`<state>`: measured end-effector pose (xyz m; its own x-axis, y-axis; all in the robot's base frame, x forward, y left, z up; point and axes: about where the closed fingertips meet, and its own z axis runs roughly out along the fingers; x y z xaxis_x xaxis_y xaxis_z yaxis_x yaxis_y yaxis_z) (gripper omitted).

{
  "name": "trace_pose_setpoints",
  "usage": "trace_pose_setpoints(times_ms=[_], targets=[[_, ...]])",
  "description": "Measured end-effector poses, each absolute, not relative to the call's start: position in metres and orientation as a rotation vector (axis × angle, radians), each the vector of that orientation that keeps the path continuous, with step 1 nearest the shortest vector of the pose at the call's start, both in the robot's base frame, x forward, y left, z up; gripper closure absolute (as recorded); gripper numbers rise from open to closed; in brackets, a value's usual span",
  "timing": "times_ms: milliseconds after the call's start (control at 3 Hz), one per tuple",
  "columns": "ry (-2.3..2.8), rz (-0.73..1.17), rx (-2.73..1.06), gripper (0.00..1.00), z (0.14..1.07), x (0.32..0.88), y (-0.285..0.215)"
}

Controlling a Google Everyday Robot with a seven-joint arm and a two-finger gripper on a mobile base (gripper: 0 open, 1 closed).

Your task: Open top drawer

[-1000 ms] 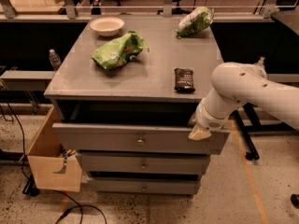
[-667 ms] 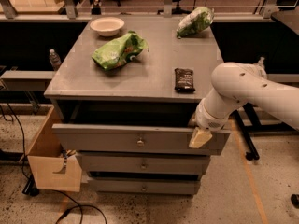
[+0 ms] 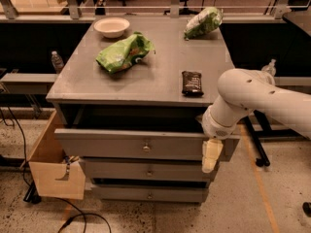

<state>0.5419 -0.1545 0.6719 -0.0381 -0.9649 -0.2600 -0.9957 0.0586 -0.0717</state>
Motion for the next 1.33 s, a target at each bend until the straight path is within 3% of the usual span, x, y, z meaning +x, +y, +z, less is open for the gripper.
trace_pose_setpoints(times_ms=[333,667,1333], targets=[[2.109,0.179,-2.026,0.0,0.662,0.53,-0.151],[2.142,0.179,-2.031,0.16,0.652,0.516,-0.149],[2.206,0.162,-1.989,0.62,0.653,0.496,-0.153]])
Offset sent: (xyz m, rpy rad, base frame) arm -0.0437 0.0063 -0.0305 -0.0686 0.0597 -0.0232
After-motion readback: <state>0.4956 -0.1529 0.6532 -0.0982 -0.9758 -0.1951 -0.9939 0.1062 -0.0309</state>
